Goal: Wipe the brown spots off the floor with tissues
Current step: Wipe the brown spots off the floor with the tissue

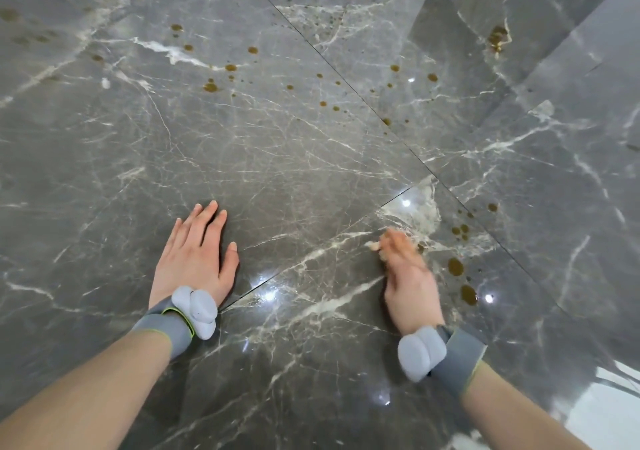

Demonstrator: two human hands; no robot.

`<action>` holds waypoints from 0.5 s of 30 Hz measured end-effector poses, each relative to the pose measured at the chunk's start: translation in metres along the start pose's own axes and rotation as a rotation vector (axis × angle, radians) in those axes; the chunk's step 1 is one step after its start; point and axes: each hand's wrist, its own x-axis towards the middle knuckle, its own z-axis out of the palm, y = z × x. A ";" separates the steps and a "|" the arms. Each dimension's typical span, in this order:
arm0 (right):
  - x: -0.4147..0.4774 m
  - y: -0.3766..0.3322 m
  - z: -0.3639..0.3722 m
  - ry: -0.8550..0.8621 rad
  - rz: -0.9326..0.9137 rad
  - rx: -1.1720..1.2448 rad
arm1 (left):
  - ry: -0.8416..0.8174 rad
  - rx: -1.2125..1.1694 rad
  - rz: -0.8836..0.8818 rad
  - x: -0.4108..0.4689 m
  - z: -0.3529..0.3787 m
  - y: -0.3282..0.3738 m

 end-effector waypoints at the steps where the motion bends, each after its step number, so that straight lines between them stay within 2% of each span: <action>1: -0.014 -0.012 0.007 -0.044 -0.103 -0.007 | -0.001 0.002 0.000 0.000 0.000 -0.001; 3: -0.044 -0.027 0.015 -0.174 -0.357 0.049 | -0.003 -0.001 -0.002 0.000 -0.001 -0.001; 5: -0.052 -0.029 0.013 -0.299 -0.472 0.119 | 0.000 -0.009 0.000 -0.001 -0.001 -0.001; 6: -0.046 -0.025 0.011 -0.286 -0.456 0.122 | 0.004 -0.017 -0.001 -0.002 -0.001 -0.001; 9: -0.020 -0.030 0.009 -0.143 -0.175 0.108 | 0.003 -0.070 -0.007 -0.001 -0.001 -0.001; 11: -0.018 -0.056 0.019 -0.184 -0.185 0.119 | 0.005 -0.106 -0.015 0.000 -0.001 -0.002; 13: -0.037 -0.093 0.035 -0.372 -0.419 0.161 | 0.013 -0.120 -0.007 0.001 -0.001 -0.004; 15: -0.060 -0.116 0.049 -0.534 -0.781 0.176 | 0.014 -0.117 -0.002 0.001 0.000 -0.006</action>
